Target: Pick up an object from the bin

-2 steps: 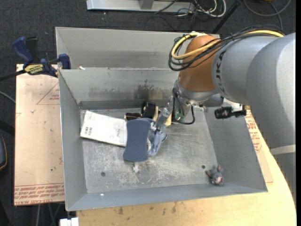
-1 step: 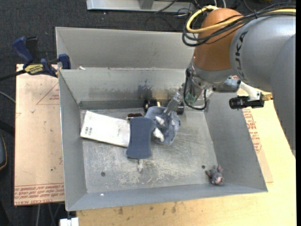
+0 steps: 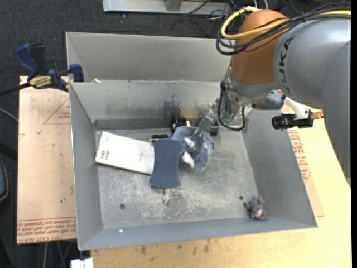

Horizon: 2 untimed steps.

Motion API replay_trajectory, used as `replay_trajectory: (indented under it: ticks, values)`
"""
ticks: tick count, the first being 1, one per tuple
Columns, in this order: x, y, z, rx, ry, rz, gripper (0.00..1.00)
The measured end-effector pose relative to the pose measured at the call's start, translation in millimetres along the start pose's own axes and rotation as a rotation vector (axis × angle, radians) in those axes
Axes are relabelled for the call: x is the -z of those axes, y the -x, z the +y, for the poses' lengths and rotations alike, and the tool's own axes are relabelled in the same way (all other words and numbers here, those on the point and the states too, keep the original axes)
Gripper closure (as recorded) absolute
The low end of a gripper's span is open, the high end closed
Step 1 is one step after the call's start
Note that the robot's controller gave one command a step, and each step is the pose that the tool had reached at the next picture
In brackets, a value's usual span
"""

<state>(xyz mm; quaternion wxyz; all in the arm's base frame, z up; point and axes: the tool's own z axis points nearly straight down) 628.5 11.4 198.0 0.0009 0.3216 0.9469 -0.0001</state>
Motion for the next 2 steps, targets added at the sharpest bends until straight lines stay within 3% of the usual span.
replay_trajectory:
  ticks: [1, 2]
  values:
    - [-49, -20.2, -24, 0.016, 0.003, -0.003, 1.00]
    - [130, -23.0, 24, 0.042, 0.002, -0.001, 1.00]
